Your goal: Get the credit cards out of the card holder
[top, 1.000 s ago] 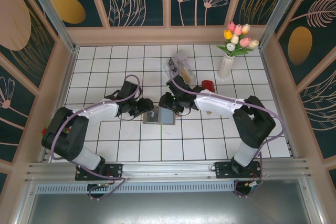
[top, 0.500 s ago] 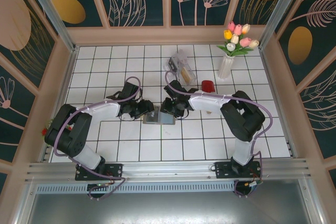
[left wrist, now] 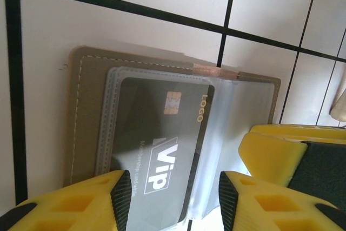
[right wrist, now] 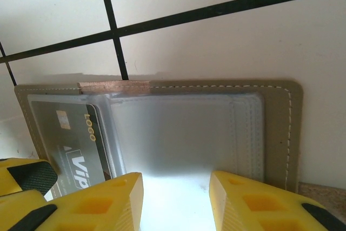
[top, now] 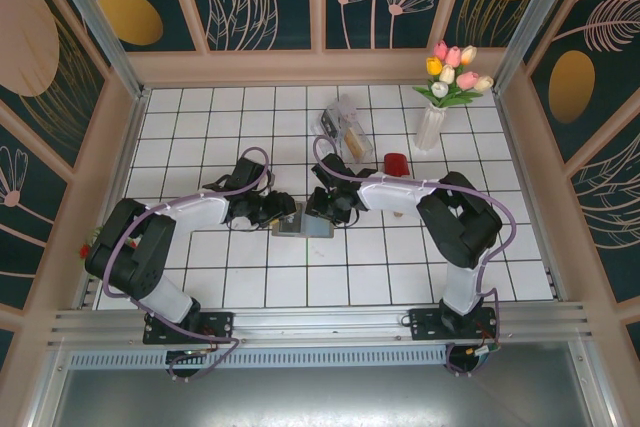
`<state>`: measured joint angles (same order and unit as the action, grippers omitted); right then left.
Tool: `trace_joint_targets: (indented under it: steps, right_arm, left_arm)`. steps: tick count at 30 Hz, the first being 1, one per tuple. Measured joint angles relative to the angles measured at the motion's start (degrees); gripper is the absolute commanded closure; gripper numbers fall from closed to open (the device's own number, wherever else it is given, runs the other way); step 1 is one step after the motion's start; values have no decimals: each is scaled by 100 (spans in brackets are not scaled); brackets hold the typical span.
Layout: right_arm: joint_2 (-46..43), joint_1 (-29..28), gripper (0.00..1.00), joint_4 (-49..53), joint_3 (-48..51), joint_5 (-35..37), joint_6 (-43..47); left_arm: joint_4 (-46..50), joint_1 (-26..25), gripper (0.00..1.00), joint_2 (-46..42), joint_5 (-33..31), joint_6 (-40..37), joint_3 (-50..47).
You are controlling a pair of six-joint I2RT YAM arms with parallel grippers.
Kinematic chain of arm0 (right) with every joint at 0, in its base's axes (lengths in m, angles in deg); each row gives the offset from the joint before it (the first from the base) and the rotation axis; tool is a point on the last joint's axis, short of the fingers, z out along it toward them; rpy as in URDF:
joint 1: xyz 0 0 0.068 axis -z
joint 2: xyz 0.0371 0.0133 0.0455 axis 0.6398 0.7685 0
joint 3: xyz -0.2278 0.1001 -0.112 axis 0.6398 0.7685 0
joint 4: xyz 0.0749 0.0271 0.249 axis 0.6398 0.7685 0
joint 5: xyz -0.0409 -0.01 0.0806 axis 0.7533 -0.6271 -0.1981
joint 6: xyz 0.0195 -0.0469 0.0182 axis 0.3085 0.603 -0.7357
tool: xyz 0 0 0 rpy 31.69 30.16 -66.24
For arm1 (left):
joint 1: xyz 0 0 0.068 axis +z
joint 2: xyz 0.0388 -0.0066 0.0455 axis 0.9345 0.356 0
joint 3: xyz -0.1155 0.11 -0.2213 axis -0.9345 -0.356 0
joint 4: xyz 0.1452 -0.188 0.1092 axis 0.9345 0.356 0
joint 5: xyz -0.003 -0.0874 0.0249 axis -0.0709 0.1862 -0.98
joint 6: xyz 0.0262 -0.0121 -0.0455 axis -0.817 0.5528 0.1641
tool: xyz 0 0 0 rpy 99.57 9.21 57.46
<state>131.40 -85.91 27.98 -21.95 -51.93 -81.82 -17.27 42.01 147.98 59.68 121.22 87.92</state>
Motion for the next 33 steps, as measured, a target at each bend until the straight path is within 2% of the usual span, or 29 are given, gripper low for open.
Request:
trace_joint_targets:
  steps: [7,16,19,22,33]
  right_arm:
    - [-83,0,67,-157,48,-2,175]
    - [-490,-232,70,-695,155,-13,302]
    - [-407,-247,77,-708,105,-114,302]
    - [-170,-245,80,-726,-2,-214,295]
    - [280,-229,80,-752,-28,-568,280]
  left_arm:
    - [17,0,55,46,-50,-85,-2]
    - [214,0,62,-367,-686,-192,-2]
    - [258,0,67,-315,-785,-192,-13]
    - [264,0,68,-214,-793,-188,-48]
    - [136,0,70,-33,-789,-184,-179]
